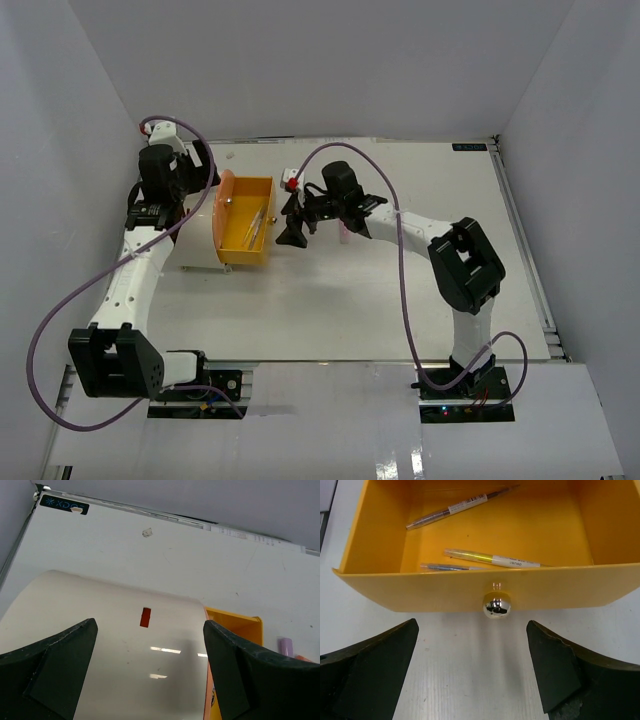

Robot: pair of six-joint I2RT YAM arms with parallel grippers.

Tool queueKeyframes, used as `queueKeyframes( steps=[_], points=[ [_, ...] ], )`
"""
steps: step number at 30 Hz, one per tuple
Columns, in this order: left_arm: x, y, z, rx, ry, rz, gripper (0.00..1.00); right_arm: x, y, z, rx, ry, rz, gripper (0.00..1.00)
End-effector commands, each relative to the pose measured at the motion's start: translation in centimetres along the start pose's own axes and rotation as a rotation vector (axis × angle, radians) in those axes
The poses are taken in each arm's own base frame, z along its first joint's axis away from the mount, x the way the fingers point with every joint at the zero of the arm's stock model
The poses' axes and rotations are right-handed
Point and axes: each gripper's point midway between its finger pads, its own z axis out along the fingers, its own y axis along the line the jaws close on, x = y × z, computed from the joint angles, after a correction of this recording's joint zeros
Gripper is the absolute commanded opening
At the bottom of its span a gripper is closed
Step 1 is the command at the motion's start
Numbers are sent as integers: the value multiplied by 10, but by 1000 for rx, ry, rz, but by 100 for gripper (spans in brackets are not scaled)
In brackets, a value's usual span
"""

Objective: Sort the stationery into containers
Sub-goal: Close the drawer in the storage box.

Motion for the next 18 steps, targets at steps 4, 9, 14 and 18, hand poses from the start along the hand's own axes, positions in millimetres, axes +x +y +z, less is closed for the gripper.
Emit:
queueKeyframes(
  steps=[4, 9, 14, 18],
  points=[
    [-5, -8, -4, 57, -53, -20, 98, -19, -10, 29, -72, -74, -86, 97],
    [13, -11, -8, 85, -21, -33, 98, -24, -16, 50, -65, -89, -105, 98],
    [27, -20, -9, 141, 18, -51, 97, -44, -20, 62, -20, -162, -143, 100],
    [48, -29, -9, 194, 74, -82, 95, -46, -24, 73, -11, -197, -130, 100]
  ],
)
